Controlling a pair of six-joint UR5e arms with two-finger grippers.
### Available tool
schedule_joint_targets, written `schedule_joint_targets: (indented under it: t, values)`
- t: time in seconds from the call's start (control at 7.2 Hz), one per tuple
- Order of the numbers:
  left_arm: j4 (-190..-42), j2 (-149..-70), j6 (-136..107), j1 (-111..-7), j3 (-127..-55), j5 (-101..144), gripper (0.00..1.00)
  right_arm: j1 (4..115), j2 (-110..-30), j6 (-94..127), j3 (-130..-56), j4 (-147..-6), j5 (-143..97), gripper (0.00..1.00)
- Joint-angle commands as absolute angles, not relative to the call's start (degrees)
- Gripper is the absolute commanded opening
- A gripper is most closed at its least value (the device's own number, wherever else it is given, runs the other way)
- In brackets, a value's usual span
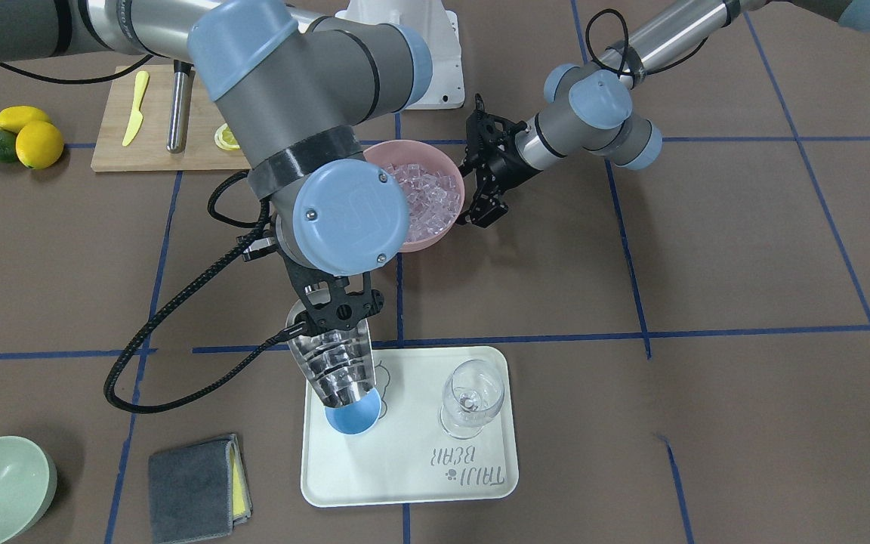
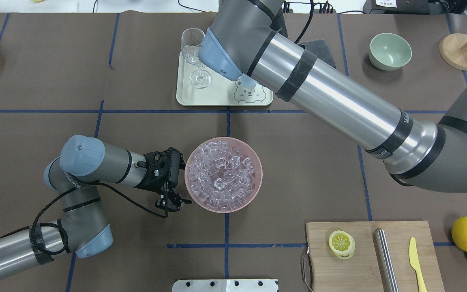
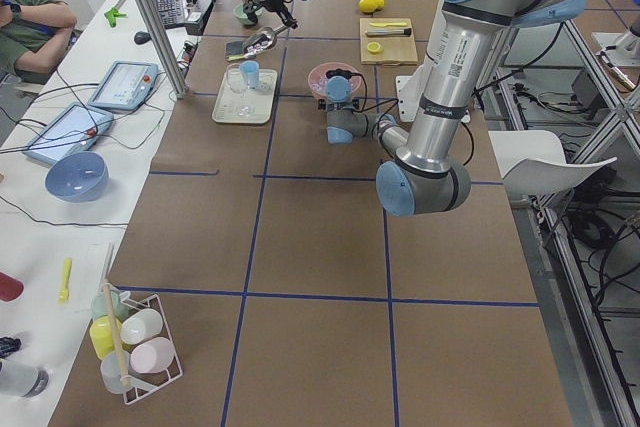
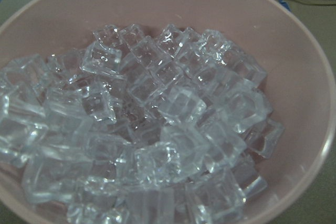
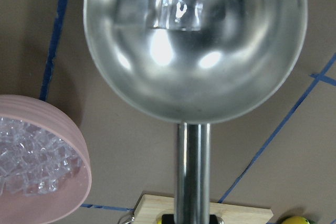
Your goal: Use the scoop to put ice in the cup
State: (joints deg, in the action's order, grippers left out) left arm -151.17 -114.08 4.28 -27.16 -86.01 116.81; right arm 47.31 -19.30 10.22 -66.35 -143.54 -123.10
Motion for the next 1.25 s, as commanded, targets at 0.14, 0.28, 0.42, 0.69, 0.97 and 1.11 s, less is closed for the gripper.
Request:
schedule_joint_targets:
  t: [0.14, 0.28, 0.42, 0.69, 0.97, 1.11]
  values:
    - [-151.2, -114.1, 4.3, -27.2, -85.8, 116.8, 1.0, 47.4, -17.6, 7.1, -65.3, -148.3, -120.5, 0.0]
    - [-151.2, -114.1, 4.3, -27.2, -85.8, 116.8, 1.0, 47.3, -17.5, 7.1, -65.2, -148.7, -120.2, 0.0]
    - [-151.2, -114.1, 4.3, -27.2, -85.8, 116.7, 1.0, 47.3, -17.6, 6.3, -65.2, -148.9, -120.1, 0.0]
    - [-151.2, -114.2, 4.3, -27.2, -85.8, 116.7, 1.0, 47.4, -17.6, 5.7, -65.2, -149.0, -119.6, 0.0]
    - [-151.2, -114.2, 4.3, -27.2, -85.8, 116.8, 1.0, 47.4, -17.7, 4.9, -65.2, -149.0, -119.4, 0.0]
    - [-151.3, -114.2, 4.3, -27.2, -85.9, 116.7, 1.0, 47.3, -17.5, 4.4, -65.4, -150.5, -117.7, 0.0]
